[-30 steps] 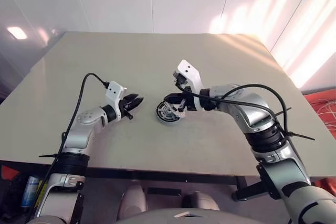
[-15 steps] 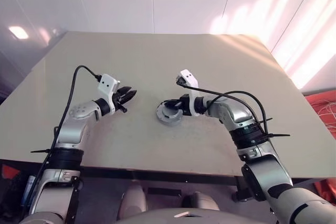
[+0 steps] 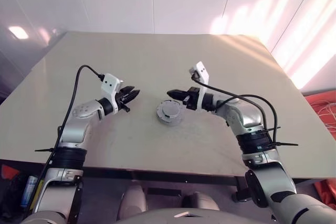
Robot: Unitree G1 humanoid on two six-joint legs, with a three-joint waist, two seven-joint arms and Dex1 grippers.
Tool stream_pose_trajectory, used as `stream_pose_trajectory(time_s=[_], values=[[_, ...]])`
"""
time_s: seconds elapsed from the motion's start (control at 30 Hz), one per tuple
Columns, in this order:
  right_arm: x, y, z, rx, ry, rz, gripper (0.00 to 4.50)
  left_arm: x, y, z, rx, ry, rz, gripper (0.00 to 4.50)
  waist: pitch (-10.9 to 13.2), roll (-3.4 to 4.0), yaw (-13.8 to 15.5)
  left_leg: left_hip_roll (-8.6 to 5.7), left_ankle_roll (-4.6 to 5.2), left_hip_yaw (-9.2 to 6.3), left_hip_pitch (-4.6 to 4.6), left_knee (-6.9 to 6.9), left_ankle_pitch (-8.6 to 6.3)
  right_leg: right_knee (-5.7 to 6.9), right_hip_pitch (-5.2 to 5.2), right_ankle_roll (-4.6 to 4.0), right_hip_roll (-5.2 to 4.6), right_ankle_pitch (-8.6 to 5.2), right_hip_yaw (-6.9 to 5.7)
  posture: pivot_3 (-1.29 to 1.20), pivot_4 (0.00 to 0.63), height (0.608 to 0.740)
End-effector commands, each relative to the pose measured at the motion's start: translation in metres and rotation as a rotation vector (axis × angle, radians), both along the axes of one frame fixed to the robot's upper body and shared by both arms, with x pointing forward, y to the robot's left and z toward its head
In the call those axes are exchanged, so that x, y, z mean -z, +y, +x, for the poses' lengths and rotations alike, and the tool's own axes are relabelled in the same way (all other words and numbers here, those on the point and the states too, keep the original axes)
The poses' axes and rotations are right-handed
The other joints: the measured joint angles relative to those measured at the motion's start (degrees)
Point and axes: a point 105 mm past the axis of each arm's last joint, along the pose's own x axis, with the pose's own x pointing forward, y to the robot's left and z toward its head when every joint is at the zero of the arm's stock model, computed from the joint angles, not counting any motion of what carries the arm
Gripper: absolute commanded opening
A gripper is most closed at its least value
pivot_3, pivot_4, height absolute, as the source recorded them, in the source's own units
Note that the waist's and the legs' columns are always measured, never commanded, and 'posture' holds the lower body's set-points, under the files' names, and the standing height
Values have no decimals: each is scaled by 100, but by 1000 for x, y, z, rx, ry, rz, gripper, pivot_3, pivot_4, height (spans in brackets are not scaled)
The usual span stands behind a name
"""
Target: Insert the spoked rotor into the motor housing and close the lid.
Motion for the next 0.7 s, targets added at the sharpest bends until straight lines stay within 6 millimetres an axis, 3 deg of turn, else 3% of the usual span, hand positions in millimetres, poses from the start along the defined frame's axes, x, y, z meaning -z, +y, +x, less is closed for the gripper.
stream_pose_trajectory(time_s=[0.03,0.07,0.17,0.43,0.7], values=[[-20,1,-10,-77,-105,38,472,-13,-6,4,24,-51,-1,1487,0,0,-1,0,0,0,-1,0,0,0,-1,0,0,0,0,0,0,740],[-18,0,-14,-103,-104,39,647,-13,-6,5,26,-50,-1,1487,0,0,-1,1,0,0,-2,0,0,0,-2,0,0,0,-1,0,0,740],[-8,-1,-20,-137,-95,24,1726,-12,-6,5,30,-51,3,1487,0,0,0,0,1,0,-7,0,0,0,-5,0,0,0,-1,0,0,740],[18,-2,-17,-147,-82,-40,4463,-10,-3,5,33,-53,13,1487,0,0,-2,0,1,0,-8,1,0,-1,-6,0,-1,0,-1,0,0,740],[40,0,-15,-147,-59,-106,4463,-8,2,4,27,-54,20,1487,0,-1,-3,0,4,0,-14,1,-2,-3,-9,-1,0,0,-2,0,0,740]])
